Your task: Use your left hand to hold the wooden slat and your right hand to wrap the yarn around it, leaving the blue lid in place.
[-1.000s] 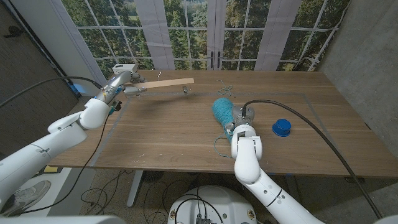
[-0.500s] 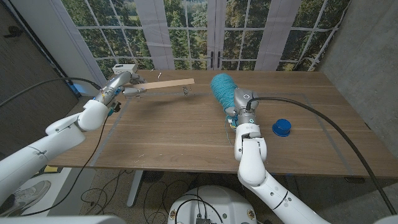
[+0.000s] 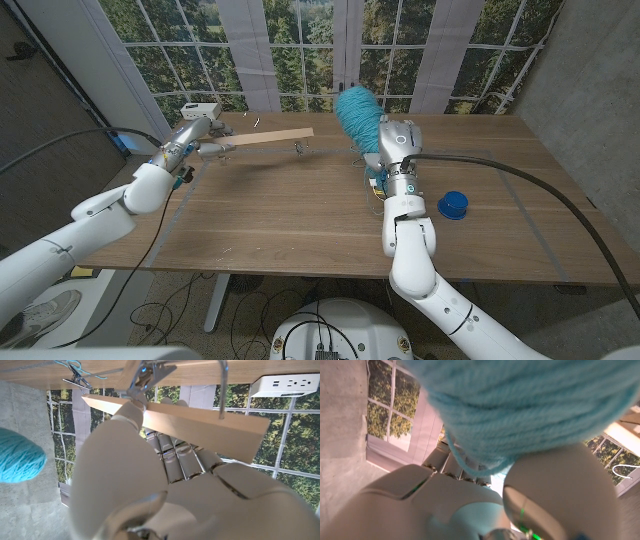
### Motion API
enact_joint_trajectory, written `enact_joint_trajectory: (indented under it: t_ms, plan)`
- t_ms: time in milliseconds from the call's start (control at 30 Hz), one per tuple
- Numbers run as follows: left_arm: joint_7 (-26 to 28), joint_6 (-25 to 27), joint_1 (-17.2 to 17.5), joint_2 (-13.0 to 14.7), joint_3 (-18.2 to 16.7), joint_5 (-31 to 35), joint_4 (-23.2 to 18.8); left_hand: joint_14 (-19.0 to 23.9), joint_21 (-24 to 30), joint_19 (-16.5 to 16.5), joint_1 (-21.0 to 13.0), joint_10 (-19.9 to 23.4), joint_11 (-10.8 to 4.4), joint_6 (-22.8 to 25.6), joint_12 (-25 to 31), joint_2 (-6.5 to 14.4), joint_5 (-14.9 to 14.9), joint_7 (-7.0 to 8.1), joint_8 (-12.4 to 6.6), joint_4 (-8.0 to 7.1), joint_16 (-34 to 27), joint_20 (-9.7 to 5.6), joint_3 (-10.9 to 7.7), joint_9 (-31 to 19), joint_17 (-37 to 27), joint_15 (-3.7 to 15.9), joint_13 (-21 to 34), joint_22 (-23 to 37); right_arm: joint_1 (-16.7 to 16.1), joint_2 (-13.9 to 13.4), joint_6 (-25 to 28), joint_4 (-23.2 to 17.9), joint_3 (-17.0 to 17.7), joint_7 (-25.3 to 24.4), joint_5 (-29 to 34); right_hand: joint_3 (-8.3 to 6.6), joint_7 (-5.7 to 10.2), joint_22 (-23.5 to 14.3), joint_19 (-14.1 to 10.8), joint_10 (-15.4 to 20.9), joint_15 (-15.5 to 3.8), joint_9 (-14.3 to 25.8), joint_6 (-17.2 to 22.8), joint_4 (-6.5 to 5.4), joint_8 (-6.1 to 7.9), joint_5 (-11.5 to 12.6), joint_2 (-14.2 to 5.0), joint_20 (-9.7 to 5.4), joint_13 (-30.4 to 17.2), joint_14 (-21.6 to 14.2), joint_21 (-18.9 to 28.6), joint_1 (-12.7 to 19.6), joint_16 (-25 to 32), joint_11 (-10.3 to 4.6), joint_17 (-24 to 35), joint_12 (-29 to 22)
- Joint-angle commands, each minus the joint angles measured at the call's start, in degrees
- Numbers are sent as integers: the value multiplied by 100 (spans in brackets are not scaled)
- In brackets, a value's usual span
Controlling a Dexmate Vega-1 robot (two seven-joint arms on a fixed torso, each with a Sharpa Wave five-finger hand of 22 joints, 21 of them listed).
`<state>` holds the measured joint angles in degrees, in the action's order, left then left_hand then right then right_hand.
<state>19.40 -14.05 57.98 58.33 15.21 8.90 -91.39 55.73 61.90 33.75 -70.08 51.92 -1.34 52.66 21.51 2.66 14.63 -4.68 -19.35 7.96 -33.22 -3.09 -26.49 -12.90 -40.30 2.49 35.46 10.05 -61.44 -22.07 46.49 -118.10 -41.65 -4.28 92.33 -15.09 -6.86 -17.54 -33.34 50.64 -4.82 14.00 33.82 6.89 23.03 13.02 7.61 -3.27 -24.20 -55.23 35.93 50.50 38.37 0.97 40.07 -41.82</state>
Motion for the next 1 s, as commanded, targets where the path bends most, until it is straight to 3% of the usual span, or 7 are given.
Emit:
enact_joint_trajectory:
  t_ms: [33, 400, 1000]
  plan:
    - [65, -36, 186, -6, -111, -8, -86, 610, 41, -24, -388, 323, -268, 665, -7, 492, 34, 275, -255, -56, 41, -420, -44, -484, -17, 1031, 32, 23, 119, -231, -294, -244, 124, -510, 168, 14, 1284, -14, 44, 475, -763, 41, 2167, -26, -7, 38, -1632, -71, -131, 384, 44, 1665, -55, -515, 12, -34]
    - [30, 1, 123, -90, -36, 84, -95, 624, 56, -33, -391, 328, -257, 669, -32, 493, 40, 279, -241, -52, 65, -419, -46, -481, -28, 1032, 50, 25, 506, -381, -782, -386, 306, -228, -15, 34, 1318, -5, 49, 464, -774, 72, 2168, -41, -20, 58, -1637, -135, -152, 359, 106, 1670, -115, -542, 30, -46]
    - [-280, -56, -381, -243, 246, 207, -51, 640, 78, -49, -391, 350, -272, 680, -78, 496, 46, 294, -225, -52, 103, -424, -48, -486, -47, 1031, 55, 26, 1323, -496, -1469, -335, 374, 151, -393, 73, 1378, 13, 90, 438, -781, 88, 2197, -50, -50, 98, -1619, -220, -179, 361, 198, 1690, -238, -602, 53, -51]
